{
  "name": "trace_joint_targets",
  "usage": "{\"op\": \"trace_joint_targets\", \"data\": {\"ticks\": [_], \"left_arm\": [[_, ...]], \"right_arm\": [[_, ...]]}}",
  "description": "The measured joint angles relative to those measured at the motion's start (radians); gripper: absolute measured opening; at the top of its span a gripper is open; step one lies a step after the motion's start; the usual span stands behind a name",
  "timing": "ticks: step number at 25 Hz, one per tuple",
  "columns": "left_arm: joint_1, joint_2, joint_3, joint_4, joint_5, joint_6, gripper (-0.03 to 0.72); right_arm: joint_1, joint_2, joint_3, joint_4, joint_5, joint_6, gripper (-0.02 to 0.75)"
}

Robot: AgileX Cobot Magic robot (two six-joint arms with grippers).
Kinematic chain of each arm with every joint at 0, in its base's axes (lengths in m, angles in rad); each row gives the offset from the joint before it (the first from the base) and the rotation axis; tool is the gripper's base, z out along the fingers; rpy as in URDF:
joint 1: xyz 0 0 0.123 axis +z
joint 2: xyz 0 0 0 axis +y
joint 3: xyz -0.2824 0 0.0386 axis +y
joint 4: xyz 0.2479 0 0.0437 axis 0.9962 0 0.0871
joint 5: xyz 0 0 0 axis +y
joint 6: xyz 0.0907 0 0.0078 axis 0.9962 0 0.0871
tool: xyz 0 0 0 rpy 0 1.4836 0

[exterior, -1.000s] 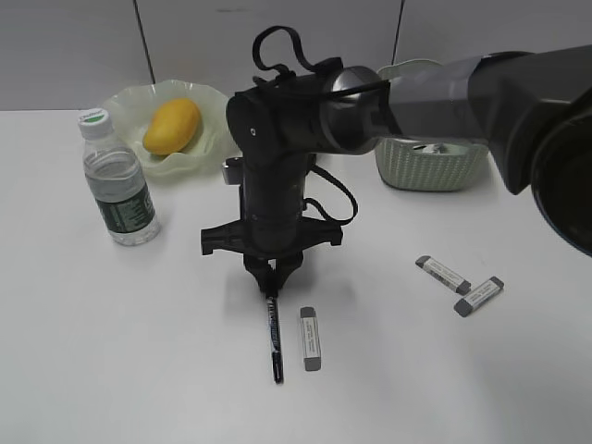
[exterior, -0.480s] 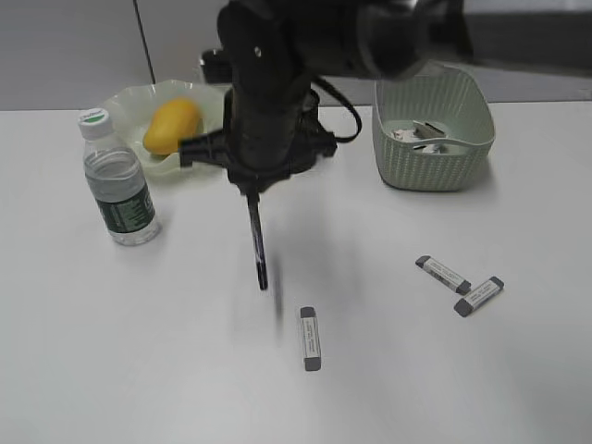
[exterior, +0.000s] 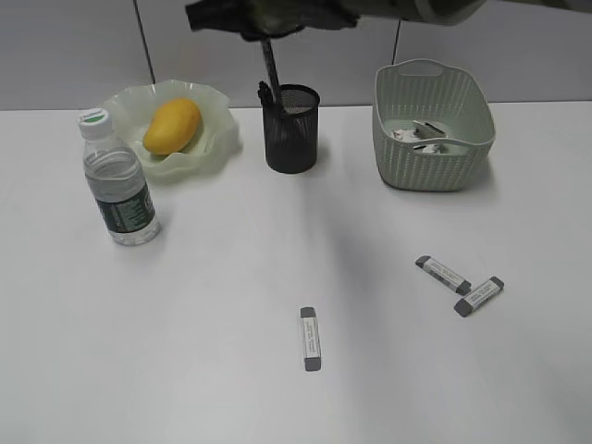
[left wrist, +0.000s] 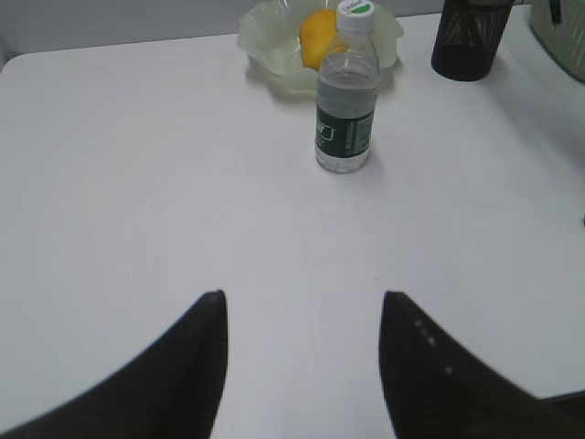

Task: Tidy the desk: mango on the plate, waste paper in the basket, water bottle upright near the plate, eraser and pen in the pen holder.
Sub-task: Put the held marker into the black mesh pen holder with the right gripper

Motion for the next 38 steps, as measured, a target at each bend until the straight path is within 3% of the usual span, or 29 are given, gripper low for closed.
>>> {"op": "trace_joint_targets", "data": {"ticks": [6,14,21,38], "left_arm": [[0.0,0.0,0.0,0.0,0.0,0.0,0.397],[0.0,0.0,0.0,0.0,0.0,0.0,0.385],[0.0,0.0,0.0,0.0,0.0,0.0,0.384],[0.0,0.0,0.0,0.0,0.0,0.0,0.382]], "right_arm": [[-0.05,0.009,0.0,-0.436,-0.03,0.468,0.136],[-0.08,0.089,0.0,-0.838,-0.039,0.825,0.136],[-0.093,0.161,0.0,-0.884,0.008,0.974,0.136],[-0.113,0.267,-0.078,-0.886,0.013,0.989,0.135]]}}
